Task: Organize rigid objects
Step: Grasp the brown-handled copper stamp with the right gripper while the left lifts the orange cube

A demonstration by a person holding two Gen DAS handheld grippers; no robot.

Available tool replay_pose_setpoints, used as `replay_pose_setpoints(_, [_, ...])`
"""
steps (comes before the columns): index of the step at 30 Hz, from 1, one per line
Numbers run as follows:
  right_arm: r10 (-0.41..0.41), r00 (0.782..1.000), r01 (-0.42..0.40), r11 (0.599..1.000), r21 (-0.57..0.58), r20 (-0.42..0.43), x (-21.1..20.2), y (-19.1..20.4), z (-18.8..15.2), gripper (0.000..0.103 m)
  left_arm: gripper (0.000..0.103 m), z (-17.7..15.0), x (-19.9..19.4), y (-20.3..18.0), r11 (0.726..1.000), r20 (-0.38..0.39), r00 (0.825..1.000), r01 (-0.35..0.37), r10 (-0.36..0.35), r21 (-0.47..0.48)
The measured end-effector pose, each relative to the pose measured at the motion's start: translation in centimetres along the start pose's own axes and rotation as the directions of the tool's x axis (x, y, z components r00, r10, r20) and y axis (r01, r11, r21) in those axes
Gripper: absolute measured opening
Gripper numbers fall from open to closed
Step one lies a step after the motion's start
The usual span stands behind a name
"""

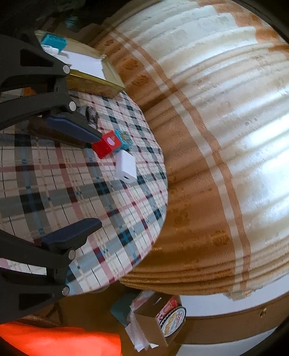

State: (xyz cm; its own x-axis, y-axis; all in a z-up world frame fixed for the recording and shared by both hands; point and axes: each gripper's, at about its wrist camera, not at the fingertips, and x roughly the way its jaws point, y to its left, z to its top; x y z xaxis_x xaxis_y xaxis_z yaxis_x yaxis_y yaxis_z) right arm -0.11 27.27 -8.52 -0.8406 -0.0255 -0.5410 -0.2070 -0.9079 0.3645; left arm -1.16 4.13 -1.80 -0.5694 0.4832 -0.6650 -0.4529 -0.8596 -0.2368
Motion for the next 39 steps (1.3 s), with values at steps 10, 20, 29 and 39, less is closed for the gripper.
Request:
replay_pose_setpoints(10, [0.046, 0.982, -0.068, 0.991, -0.117, -0.185, 3.2, 4.6, -1.8, 0.073, 0.039, 0.7, -3.4, 0.8, 0.999, 0.11, 0.993, -0.034, 0.034, -0.002])
replay_pose_setpoints(20, [-0.083, 0.949, -0.006, 0.96, -0.279, -0.305, 7.1, 8.5, -3.5, 0.06, 0.039, 1.3, -5.0, 2.7, 0.997, 0.16, 0.985, -0.063, 0.069, -0.037])
replay_pose_setpoints(29, [-0.105, 0.949, 0.023, 0.963, -0.268, -0.296, 6.6, 6.9, -2.8, 0.017, 0.039, 1.2, -5.0, 3.8, 0.994, 0.154, 0.984, -0.083, 0.093, -0.067])
replay_pose_setpoints(39, [0.009, 0.983, -0.052, 0.97, -0.236, -0.181, 2.6, 7.8, -0.3, 0.017, 0.039, 1.6, -5.7, 5.2, 0.988, 0.166, 0.977, -0.118, 0.134, -0.099])
